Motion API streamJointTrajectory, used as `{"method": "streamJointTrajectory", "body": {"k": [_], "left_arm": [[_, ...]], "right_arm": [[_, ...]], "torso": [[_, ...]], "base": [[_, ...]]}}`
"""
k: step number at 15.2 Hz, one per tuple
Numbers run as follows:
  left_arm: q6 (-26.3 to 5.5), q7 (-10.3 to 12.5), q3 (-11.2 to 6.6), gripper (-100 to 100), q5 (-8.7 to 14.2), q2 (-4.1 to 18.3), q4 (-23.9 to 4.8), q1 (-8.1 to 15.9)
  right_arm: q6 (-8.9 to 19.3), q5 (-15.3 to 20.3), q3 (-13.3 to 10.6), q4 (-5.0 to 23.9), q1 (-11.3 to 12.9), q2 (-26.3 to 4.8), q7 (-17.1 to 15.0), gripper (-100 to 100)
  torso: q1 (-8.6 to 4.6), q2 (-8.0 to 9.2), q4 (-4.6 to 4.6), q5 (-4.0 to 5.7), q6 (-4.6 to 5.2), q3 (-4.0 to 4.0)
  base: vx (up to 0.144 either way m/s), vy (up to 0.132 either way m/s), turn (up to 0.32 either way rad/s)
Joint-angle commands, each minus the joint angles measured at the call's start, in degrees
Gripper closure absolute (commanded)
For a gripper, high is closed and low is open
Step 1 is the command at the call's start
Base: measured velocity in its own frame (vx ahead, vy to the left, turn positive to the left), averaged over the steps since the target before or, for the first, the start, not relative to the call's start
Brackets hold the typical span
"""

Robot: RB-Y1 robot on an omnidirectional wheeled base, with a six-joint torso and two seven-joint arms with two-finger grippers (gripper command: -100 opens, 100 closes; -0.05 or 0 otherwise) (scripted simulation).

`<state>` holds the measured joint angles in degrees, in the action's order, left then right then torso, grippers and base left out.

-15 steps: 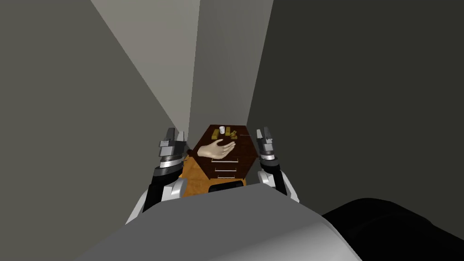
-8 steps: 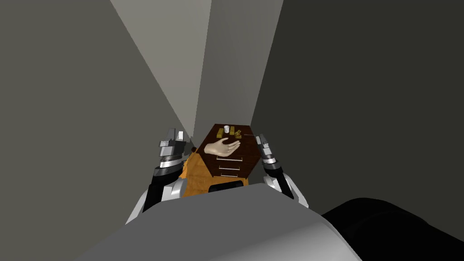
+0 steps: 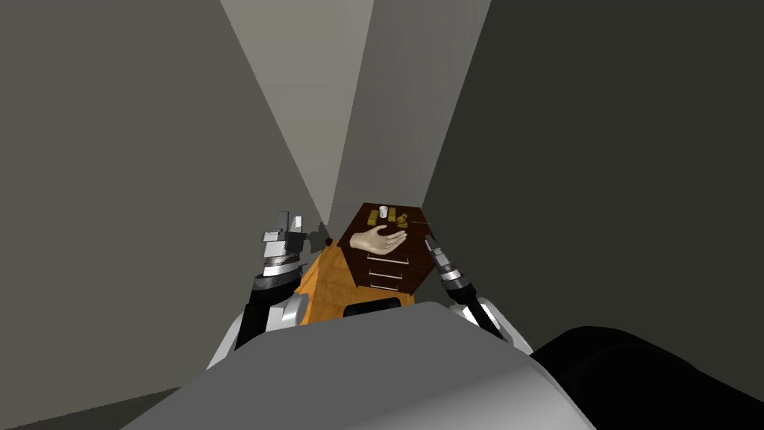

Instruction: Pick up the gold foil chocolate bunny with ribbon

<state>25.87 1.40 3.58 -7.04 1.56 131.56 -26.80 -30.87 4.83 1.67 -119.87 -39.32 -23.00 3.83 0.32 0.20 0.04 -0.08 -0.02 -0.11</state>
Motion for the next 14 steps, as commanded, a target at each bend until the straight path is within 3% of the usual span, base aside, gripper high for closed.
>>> {"method": "streamJointTrajectory", "body": {"k": [1,6,7,8,11,13,14], "left_arm": [[0.0,0.0,0.00,0,0.0,0.0,0.0,0.0],[0.0,0.0,0.00,0,0.0,0.0,0.0,0.0],[0.0,0.0,0.00,0,0.0,0.0,0.0,0.0],[0.0,0.0,0.00,0,0.0,0.0,0.0,0.0],[0.0,0.0,0.00,0,0.0,0.0,0.0,0.0],[0.0,0.0,0.00,0,0.0,0.0,0.0,0.0],[0.0,0.0,-0.01,0,0.0,0.0,0.0,0.0]], "right_arm": [[0.4,-0.1,1.1,2.3,-2.9,-2.9,-0.2,-100],[1.4,-0.4,2.6,6.4,-6.7,-9.3,-0.4,-100],[1.9,-0.5,3.4,8.6,-8.6,-10.8,-0.6,-100],[1.9,-0.5,3.4,8.6,-8.6,-12.1,-0.6,-100],[2.9,-0.8,5.1,12.9,-12.5,-16.5,-1.0,-100],[2.9,-0.8,5.1,13.1,-12.5,-17.9,-1.0,-100],[3.5,-1.0,5.9,15.4,-14.5,-19.8,-1.2,-100]], "torso": [[0.00,0.00,0.00,0.00,0.00,0.00],[0.02,0.01,0.00,0.00,-0.01,-0.01],[0.03,-0.01,0.00,-0.01,0.01,0.01],[0.07,-0.02,-0.01,-0.02,-0.01,0.01],[0.02,0.03,0.00,-0.01,0.00,-0.02],[0.03,0.01,0.01,-0.01,0.00,-0.01],[-0.06,-0.02,0.00,0.00,0.01,0.01]], "base": [[-0.047,0.108,0.196],[-0.033,0.095,0.171],[-0.020,0.110,0.182],[-0.027,0.097,0.144],[-0.038,0.100,0.209],[-0.016,0.076,0.102],[-0.023,0.063,0.162]]}}
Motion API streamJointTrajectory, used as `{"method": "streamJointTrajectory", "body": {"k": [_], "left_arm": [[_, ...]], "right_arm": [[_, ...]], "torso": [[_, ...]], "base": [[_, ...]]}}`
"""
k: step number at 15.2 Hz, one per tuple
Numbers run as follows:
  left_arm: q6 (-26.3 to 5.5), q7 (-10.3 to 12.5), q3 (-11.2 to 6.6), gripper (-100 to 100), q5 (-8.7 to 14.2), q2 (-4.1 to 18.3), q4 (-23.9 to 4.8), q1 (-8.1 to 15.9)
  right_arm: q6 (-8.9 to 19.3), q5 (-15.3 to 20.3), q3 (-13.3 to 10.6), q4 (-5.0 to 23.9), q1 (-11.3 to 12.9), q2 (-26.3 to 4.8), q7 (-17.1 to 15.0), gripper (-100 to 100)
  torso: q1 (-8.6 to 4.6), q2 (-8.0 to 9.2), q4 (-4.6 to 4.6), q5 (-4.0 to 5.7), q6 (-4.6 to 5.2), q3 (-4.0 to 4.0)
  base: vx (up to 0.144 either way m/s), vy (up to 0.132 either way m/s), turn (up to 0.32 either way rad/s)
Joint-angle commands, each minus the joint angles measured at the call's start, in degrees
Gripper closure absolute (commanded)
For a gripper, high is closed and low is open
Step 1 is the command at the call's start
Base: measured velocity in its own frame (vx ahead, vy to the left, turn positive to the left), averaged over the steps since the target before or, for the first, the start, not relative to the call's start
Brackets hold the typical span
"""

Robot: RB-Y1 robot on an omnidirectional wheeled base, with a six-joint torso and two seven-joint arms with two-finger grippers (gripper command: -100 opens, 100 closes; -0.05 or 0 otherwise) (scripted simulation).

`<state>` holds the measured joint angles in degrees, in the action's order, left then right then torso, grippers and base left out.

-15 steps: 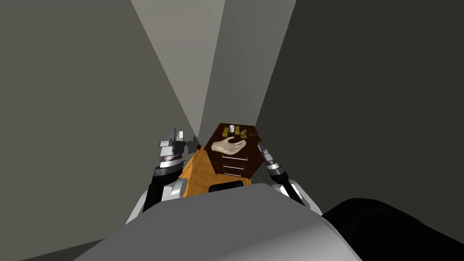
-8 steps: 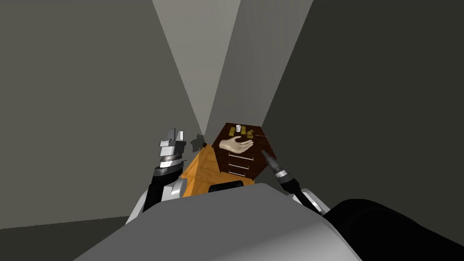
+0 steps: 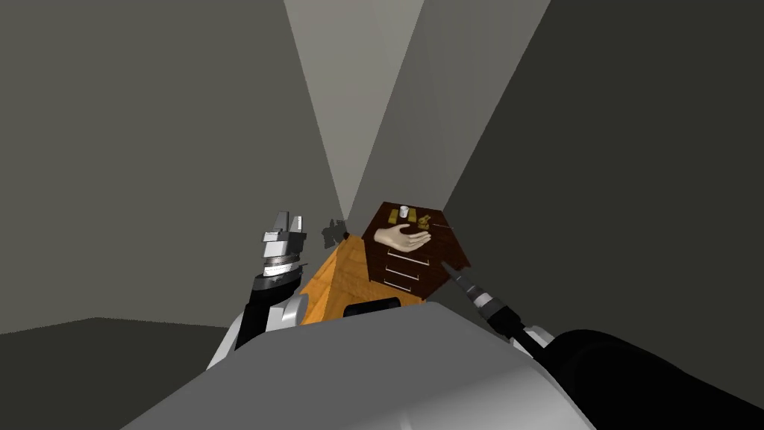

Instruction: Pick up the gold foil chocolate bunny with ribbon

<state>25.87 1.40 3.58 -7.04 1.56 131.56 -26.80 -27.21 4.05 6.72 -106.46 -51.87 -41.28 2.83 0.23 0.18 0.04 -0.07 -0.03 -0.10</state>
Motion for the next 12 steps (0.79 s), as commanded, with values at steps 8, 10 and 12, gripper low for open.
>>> {"method": "streamJointTrajectory", "body": {"k": [8,10,12], "left_arm": [[0.0,0.0,0.00,0,0.0,0.0,0.0,0.0],[0.0,0.0,0.00,0,0.0,0.0,0.0,0.0],[0.0,0.0,0.00,0,0.0,0.0,0.0,0.0]], "right_arm": [[1.3,-0.8,3.3,8.9,-7.8,-11.3,-0.9,-100],[1.8,-1.0,4.1,11.2,-9.7,-14.3,-1.2,-100],[2.3,-1.2,4.9,13.5,-11.6,-16.8,-1.5,-100]], "torso": [[-0.02,-0.06,-0.01,0.01,-0.02,0.03],[0.00,-0.07,-0.01,0.00,-0.03,0.04],[-0.01,-0.10,-0.02,0.00,-0.02,0.05]], "base": [[-0.011,0.071,0.188],[-0.002,0.074,0.231],[0.012,0.062,0.205]]}}
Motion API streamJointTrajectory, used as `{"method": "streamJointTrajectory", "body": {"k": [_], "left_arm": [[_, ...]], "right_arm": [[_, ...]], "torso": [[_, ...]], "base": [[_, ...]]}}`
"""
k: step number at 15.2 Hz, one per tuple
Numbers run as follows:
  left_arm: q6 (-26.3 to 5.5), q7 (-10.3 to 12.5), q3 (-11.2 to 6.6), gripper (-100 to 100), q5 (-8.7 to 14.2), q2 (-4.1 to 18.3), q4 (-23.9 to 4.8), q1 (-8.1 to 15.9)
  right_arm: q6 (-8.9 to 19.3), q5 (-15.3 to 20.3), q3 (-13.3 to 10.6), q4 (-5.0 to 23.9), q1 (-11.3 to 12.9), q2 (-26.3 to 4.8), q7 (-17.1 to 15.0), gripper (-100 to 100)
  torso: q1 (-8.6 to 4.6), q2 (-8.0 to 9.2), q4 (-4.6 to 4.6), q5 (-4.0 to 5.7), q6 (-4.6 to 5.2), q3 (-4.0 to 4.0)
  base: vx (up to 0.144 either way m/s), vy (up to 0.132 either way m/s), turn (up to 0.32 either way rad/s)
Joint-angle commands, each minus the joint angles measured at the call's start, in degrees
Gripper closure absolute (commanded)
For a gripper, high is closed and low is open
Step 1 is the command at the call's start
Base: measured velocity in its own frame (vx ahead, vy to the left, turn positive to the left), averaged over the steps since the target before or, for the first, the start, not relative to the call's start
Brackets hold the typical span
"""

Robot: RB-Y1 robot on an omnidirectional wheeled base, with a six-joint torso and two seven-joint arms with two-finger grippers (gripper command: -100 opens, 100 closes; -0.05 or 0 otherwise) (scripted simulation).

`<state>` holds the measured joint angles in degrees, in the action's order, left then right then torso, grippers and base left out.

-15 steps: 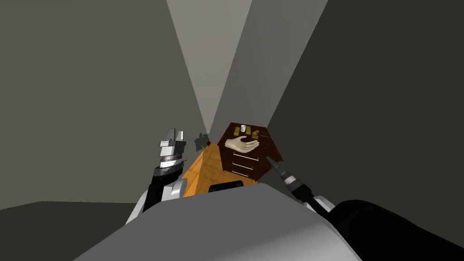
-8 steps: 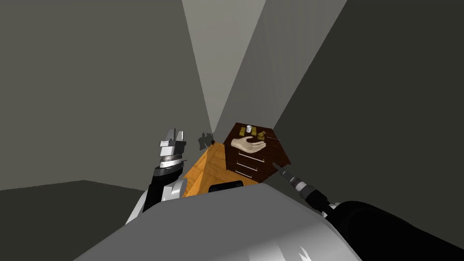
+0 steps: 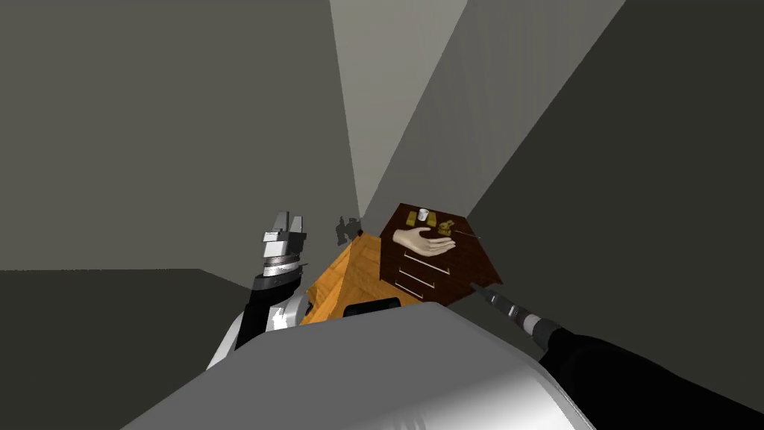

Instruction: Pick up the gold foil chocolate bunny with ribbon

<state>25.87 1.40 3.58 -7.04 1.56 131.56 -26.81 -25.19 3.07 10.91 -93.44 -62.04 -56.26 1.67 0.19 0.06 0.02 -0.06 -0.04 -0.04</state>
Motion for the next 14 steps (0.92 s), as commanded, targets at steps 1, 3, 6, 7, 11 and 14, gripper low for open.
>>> {"method": "streamJointTrajectory", "body": {"k": [1,3,6,7,11,14], "left_arm": [[0.0,0.0,0.00,0,0.0,0.0,0.0,0.0],[0.0,0.0,0.00,0,0.0,0.0,0.0,0.0],[0.0,0.0,0.00,0,0.0,0.0,0.0,0.0],[0.0,0.0,-0.01,0,0.0,0.0,0.0,0.0],[0.0,0.0,-0.01,0,0.0,0.0,0.0,0.0],[0.0,0.0,-0.01,0,0.0,0.0,0.0,0.0]], "right_arm": [[0.3,-0.2,0.7,0.5,-1.4,-2.2,-0.3,-100],[0.7,-0.5,1.5,2.7,-3.2,-5.0,-0.6,-100],[1.1,-0.7,2.2,4.9,-5.0,-7.7,-0.9,-100],[1.5,-1.0,3.0,6.9,-6.7,-9.8,-1.2,-100],[2.3,-1.4,4.3,10.5,-9.8,-14.5,-1.8,-100],[2.6,-1.7,4.9,12.9,-11.2,-18.0,-2.1,-100]], "torso": [[0.00,0.00,0.00,0.00,0.00,0.00],[-0.09,-0.01,-0.01,0.00,-0.02,0.01],[-0.16,-0.06,-0.01,0.03,-0.02,0.04],[-0.19,-0.05,-0.01,0.05,0.03,0.03],[-0.26,-0.13,-0.03,0.06,-0.03,0.08],[-0.34,-0.19,-0.04,0.07,-0.05,0.11]], "base": [[0.011,0.035,0.057],[0.015,0.031,0.179],[0.022,0.020,0.187],[0.022,0.014,0.143],[0.035,0.000,0.234],[0.048,-0.023,0.200]]}}
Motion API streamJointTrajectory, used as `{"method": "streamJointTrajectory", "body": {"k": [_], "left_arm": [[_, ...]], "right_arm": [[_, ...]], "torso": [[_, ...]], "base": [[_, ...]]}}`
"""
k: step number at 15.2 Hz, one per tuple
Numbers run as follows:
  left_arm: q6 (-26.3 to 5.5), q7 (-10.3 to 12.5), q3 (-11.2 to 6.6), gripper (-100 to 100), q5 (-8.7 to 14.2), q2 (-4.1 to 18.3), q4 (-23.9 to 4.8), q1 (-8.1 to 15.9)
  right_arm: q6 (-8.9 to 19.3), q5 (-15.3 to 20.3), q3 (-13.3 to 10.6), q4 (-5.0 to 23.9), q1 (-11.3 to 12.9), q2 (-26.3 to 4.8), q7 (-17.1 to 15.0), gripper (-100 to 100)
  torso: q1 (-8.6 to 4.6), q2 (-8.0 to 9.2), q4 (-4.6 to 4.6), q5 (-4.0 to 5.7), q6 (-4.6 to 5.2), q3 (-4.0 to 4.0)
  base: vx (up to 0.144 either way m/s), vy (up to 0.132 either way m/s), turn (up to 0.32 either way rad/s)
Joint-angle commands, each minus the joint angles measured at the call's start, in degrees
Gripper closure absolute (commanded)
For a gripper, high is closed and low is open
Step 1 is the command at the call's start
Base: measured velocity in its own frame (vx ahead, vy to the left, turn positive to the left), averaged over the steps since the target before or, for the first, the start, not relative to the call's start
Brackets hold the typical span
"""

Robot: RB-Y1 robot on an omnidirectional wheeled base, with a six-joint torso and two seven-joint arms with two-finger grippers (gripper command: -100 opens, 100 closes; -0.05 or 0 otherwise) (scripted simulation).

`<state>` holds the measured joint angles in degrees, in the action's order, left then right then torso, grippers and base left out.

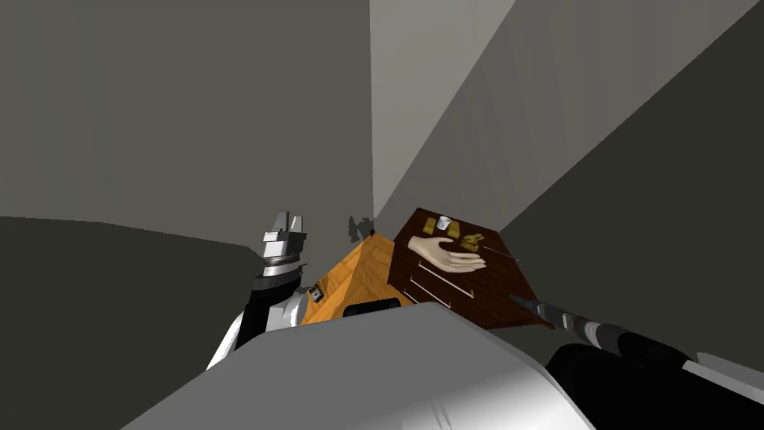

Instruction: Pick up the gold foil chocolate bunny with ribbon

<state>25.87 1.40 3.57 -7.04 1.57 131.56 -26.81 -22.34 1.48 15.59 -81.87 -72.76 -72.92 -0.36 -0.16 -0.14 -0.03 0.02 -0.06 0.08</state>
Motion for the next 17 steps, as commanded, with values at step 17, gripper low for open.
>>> {"method": "streamJointTrajectory", "body": {"k": [17], "left_arm": [[0.0,0.0,0.00,0,0.0,0.0,0.0,0.0]], "right_arm": [[0.1,-1.4,2.0,10.2,-10.4,-18.4,-2.4,-100]], "torso": [[0.31,-0.39,-0.09,-0.04,-0.02,0.22]], "base": [[0.080,-0.024,0.206]]}}
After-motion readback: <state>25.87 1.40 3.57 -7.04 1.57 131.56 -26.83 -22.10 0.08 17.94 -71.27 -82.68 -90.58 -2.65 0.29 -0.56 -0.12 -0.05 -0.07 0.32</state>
